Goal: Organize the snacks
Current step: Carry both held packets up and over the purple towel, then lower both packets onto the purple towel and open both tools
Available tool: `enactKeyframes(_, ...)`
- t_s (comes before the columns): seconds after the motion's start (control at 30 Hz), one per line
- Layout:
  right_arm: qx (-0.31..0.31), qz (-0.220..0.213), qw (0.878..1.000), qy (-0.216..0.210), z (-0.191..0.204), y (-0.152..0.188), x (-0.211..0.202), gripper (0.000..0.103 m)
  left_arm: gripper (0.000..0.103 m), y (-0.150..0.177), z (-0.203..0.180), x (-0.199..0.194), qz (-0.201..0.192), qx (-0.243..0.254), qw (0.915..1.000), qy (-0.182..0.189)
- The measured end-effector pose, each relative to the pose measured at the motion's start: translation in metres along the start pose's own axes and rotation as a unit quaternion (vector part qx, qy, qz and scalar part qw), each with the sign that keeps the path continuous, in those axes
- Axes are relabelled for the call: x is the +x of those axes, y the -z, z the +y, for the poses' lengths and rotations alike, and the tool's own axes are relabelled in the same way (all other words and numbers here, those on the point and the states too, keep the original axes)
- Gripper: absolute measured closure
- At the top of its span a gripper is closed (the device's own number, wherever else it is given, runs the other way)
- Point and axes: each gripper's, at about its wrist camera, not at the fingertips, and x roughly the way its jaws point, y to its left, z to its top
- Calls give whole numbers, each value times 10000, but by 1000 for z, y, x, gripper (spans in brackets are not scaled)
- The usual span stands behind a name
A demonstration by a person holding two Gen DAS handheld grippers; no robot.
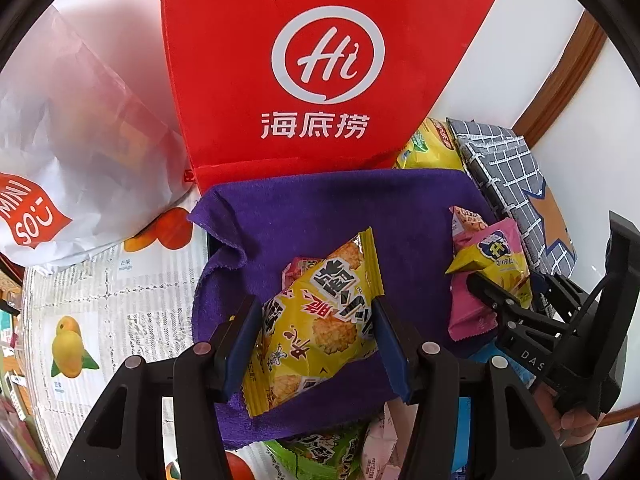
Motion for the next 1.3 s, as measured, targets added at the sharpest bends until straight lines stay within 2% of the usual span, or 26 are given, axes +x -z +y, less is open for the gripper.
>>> enactKeyframes(1.0,26,175,9998,10,-3,-1,5,40,48,1,-9,8,40,86,9998,178)
enactKeyframes(1.17,127,230,9995,-160,-6,-1,5,39,47,1,-10,10,51,91,9998,179)
enactKeyframes(1.3,117,98,9998,-144,-6,-1,-3,35,47,1,-10,10,45,66,9998,183)
